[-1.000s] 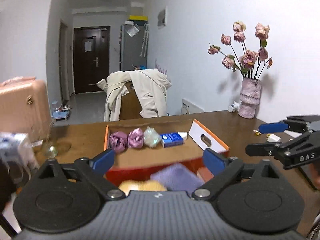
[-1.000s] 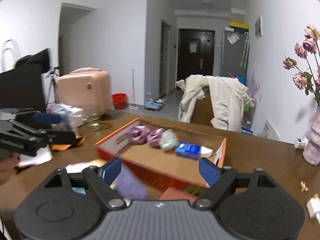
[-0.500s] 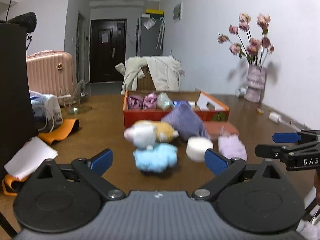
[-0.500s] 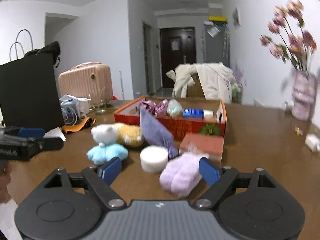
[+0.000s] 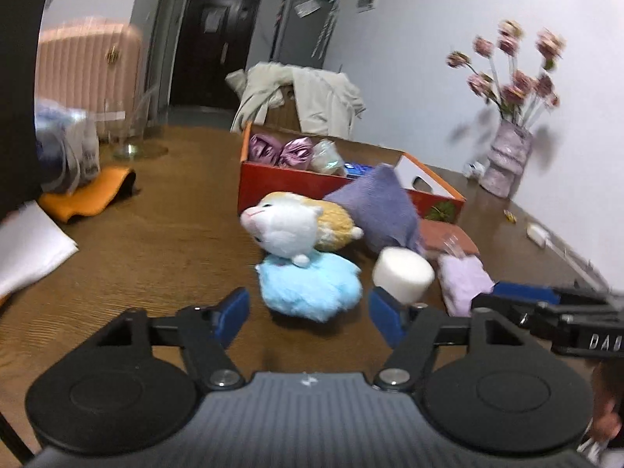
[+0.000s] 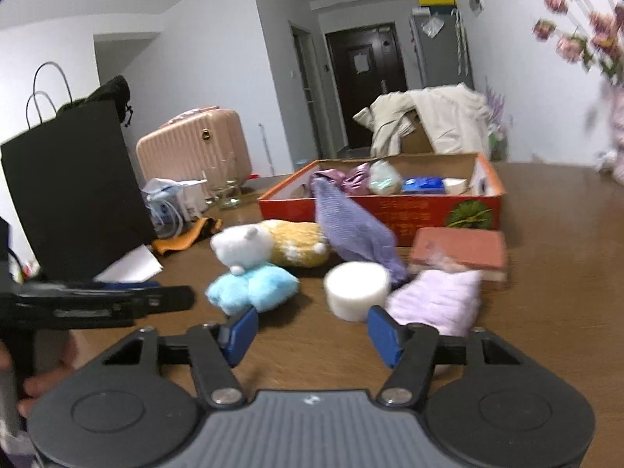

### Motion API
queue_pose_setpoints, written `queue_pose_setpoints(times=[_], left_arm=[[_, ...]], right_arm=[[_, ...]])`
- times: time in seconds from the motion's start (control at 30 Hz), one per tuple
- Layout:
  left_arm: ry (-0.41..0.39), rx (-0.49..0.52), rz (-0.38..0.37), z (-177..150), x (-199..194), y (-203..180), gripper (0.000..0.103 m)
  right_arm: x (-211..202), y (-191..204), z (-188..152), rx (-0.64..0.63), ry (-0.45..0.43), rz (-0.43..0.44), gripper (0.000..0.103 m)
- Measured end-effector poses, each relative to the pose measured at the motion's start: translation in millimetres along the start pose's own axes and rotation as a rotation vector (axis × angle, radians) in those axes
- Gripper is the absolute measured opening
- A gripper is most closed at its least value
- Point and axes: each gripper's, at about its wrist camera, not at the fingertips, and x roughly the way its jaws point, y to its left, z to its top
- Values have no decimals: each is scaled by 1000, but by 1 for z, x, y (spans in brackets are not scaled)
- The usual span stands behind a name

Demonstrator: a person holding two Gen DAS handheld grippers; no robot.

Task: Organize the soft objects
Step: 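Close both tools together on the light blue plush toy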

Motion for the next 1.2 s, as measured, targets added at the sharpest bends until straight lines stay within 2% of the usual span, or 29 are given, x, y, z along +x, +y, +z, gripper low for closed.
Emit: queue_pose_setpoints(times=[0.03,0.1,0.13,0.2,0.23,0.37,0.43,0.5,0.6,0.63,0.7,0.87,0.97,1.03,1.07,1.13,1.2], left_arm=[[14,-35,-9,3,10,8,63],[47,-87,-25,8,25,20,49],[58,-104,-44,8,31,25,47],[75,-137,-84,8,40,33,34],[79,-146,-110,8,42,36,33],[118,-178,-188,3,53,43,20],[127,-187,-203,1,56,43,19],[125,-169,-194,1,56,41,19],[118,-170,-217,2,51,38,16],[118,-175,-242,1,47,36,14],[122,-178,-297,-2,38,29,11],[116,-115,-293,-18,8,11,14],[38,-80,-203,-15,-4,15,22],[19,-103,-172,-6,3,23,36],[12,-116,-164,-2,9,26,43],[23,-152,-161,5,26,35,43],[70,-221,-181,11,49,45,43]], right_arm=[[13,1,4,5,9,19,55],[39,3,12,20,24,36,52],[51,3,16,34,34,37,49],[72,4,22,78,52,49,47],[79,3,22,98,62,61,47],[104,5,18,163,104,76,47],[111,8,13,171,116,66,47],[112,9,10,172,111,57,42],[106,7,8,187,106,64,23],[103,6,8,191,112,98,13],[93,12,4,173,125,130,12],[58,20,-7,115,100,86,16],[56,11,-3,117,91,61,29],[66,3,2,145,77,75,42],[75,-2,4,164,80,82,44],[94,-6,8,175,105,70,44],[110,-11,10,198,113,73,44]])
